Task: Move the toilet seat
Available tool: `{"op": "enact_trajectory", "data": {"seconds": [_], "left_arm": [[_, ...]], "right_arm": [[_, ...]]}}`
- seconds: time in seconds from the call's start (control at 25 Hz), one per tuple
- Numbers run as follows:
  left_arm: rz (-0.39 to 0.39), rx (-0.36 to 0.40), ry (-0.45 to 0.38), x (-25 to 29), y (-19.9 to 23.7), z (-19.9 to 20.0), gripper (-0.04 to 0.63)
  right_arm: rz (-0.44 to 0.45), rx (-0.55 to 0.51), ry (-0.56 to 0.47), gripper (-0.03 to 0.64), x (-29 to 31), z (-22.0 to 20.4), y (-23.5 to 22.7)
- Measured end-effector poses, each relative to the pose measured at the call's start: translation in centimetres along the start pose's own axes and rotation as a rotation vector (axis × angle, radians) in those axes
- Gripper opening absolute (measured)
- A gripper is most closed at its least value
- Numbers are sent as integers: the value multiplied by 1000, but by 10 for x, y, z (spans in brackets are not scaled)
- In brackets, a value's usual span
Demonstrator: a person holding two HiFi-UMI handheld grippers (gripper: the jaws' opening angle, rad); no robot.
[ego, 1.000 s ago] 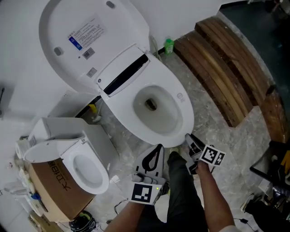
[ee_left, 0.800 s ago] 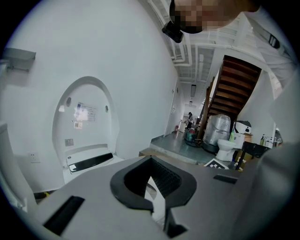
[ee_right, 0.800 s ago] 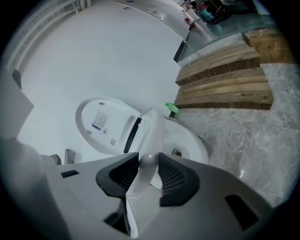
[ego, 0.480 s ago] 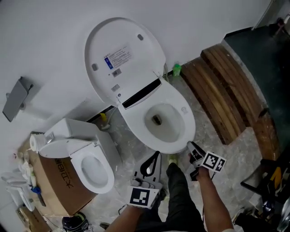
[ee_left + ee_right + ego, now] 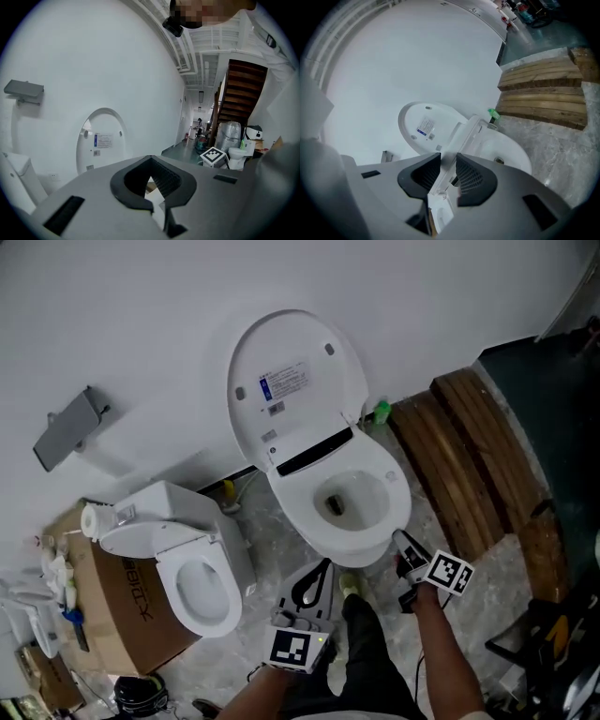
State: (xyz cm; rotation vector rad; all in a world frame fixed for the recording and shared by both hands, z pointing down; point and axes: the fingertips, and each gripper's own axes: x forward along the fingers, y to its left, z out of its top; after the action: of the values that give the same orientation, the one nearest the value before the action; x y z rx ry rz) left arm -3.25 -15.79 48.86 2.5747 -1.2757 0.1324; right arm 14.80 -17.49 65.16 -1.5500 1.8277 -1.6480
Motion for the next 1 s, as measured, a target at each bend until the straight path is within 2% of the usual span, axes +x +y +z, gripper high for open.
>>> {"op": "enact_trajectory", "data": {"seconds": [0.48, 0.68, 1.0], "left_arm": [[83, 36, -49, 1, 20, 67, 3], [122, 35, -34, 9, 34, 75, 3], [192, 8, -74, 31, 60, 100, 3]], "right_arm": [[94, -133, 28, 92, 41, 60, 111], [150, -181, 35, 92, 69, 83, 151], [226, -278, 56, 92, 122, 116, 210]]}}
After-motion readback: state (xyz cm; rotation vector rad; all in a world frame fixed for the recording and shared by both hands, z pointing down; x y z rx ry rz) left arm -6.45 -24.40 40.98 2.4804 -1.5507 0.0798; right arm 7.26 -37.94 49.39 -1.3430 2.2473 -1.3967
